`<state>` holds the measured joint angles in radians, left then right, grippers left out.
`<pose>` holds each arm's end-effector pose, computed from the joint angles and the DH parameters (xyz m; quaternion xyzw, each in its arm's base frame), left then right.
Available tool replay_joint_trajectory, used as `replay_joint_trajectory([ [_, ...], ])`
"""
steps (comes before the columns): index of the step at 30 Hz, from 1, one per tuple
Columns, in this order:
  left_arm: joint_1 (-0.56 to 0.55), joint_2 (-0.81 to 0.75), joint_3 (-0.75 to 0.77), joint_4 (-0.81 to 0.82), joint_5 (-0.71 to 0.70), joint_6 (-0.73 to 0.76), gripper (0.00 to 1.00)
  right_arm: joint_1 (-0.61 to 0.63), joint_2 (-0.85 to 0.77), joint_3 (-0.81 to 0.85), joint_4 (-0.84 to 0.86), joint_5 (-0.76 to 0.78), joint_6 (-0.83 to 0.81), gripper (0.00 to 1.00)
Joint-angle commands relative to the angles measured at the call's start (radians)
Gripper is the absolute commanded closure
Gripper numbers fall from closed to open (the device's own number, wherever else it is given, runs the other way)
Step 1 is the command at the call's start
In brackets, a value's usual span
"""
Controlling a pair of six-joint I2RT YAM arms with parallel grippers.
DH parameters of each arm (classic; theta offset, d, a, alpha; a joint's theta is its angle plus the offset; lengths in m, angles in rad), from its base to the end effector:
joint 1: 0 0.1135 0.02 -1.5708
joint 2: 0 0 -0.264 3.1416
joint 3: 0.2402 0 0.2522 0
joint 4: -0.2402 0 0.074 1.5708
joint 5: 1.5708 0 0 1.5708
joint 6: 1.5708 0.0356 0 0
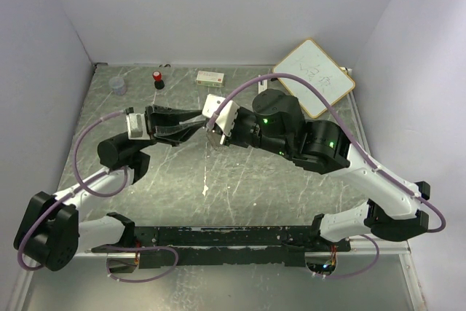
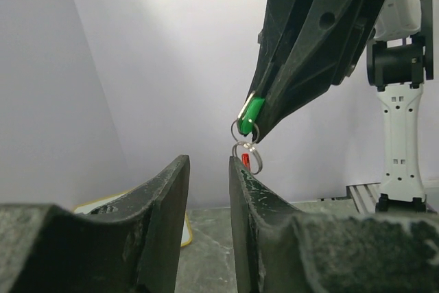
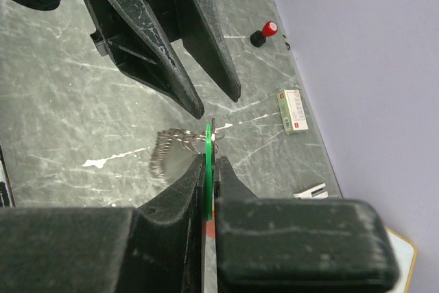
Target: Remove the keys from the keyring
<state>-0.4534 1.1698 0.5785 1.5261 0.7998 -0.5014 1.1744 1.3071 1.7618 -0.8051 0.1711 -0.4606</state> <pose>0.1798 -0.1160 0.3493 0.3628 0.2968 -0.5101 0.7212 0.1011 0.2258 0.4924 -0.5621 0.5943 0.1339 0.5594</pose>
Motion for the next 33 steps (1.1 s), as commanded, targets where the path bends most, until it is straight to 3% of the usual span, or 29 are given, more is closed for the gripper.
replay_joint_trajectory([
  [1,0.01,-0.001,0.049,0.08,0.055,-0.074,0.58,-0.002,-0.008,-0.007,0.042,-0.002,-0.003,1.0],
  [20,0.01,0.12,0.079,0.279,0.088,-0.256,0.54,-0.003,-0.012,-0.014,0.053,0.003,0.0,1.0],
  [33,0.01,0.094,0.065,0.272,0.054,-0.221,0.58,-0.002,-0.014,-0.019,0.055,-0.001,-0.004,1.0],
])
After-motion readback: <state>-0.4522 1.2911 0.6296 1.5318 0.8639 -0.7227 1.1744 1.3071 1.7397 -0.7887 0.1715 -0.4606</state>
